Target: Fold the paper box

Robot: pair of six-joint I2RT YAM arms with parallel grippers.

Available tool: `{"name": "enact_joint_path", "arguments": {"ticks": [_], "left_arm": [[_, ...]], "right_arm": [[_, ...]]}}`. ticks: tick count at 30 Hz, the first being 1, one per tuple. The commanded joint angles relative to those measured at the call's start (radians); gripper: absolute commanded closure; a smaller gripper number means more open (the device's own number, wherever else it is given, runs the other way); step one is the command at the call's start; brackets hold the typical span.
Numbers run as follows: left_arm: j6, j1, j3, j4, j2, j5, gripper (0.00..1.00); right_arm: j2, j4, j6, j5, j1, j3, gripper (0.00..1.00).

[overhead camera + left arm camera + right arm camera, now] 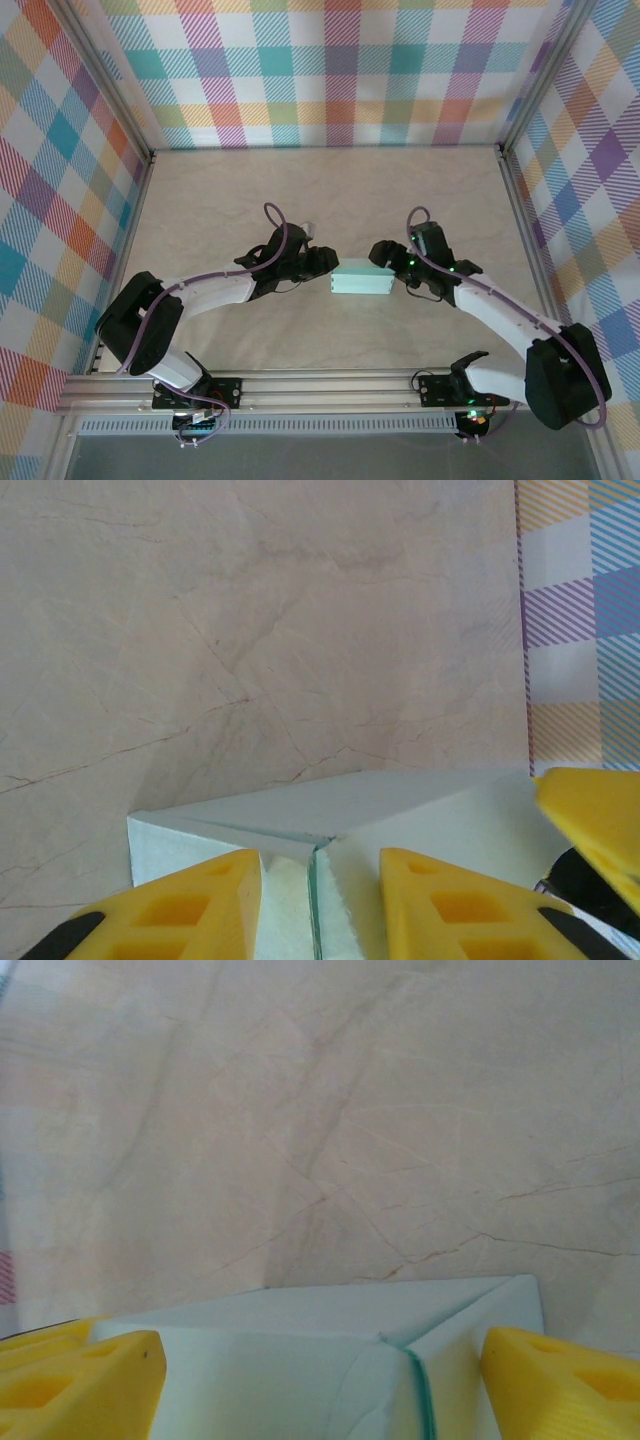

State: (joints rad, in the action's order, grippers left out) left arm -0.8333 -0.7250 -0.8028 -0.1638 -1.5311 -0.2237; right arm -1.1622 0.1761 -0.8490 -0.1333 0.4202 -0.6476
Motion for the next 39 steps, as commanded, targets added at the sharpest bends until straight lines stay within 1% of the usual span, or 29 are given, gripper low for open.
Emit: {"name": "enact_joint_path", "arguments": {"ticks": [1,5,10,16,18,21,24,26,32,35,36,37,39], "left_arm": [[0.049,-0.005,0.029,0.205,-0.047,0.068,0.65],[0.061,-0.006,0.012,0.213,-0.058,0.062,0.65],[0.066,-0.007,0.003,0.216,-0.069,0.054,0.65],[0.071,-0.007,0.002,0.222,-0.064,0.060,0.64],[0.071,-0.006,0.002,0.221,-0.064,0.061,0.64],[0.072,-0.007,0.002,0.221,-0.064,0.060,0.64],[0.075,-0.007,0.003,0.220,-0.051,0.061,0.62],[0.079,-0.007,0.000,0.219,-0.038,0.064,0.55],[0.121,-0.007,-0.071,0.271,0.002,0.072,0.37],[0.141,-0.006,-0.107,0.300,0.014,0.071,0.21],[0.147,-0.006,-0.113,0.306,0.019,0.071,0.17],[0.151,-0.006,-0.114,0.308,0.026,0.069,0.15],[0.151,-0.006,-0.106,0.305,0.041,0.065,0.14]], "right_arm": [[0.059,-0.049,0.008,-0.156,-0.057,0.028,0.21],[0.086,-0.071,-0.020,-0.240,-0.105,0.081,0.30],[0.094,-0.095,-0.071,-0.238,-0.124,0.139,0.44],[0.096,-0.123,-0.111,-0.229,-0.128,0.180,0.71],[0.092,-0.137,-0.116,-0.234,-0.129,0.188,0.76],[0.094,-0.157,-0.127,-0.241,-0.131,0.194,0.79],[0.101,-0.156,-0.121,-0.239,-0.130,0.185,0.79],[0.105,-0.142,-0.113,-0.226,-0.131,0.181,0.76],[0.111,-0.122,-0.096,-0.196,-0.130,0.188,0.73],[0.109,-0.123,-0.093,-0.195,-0.130,0.189,0.73],[0.109,-0.124,-0.091,-0.193,-0.130,0.189,0.73],[0.109,-0.124,-0.090,-0.192,-0.130,0.190,0.73],[0.111,-0.125,-0.088,-0.189,-0.131,0.190,0.73]]}}
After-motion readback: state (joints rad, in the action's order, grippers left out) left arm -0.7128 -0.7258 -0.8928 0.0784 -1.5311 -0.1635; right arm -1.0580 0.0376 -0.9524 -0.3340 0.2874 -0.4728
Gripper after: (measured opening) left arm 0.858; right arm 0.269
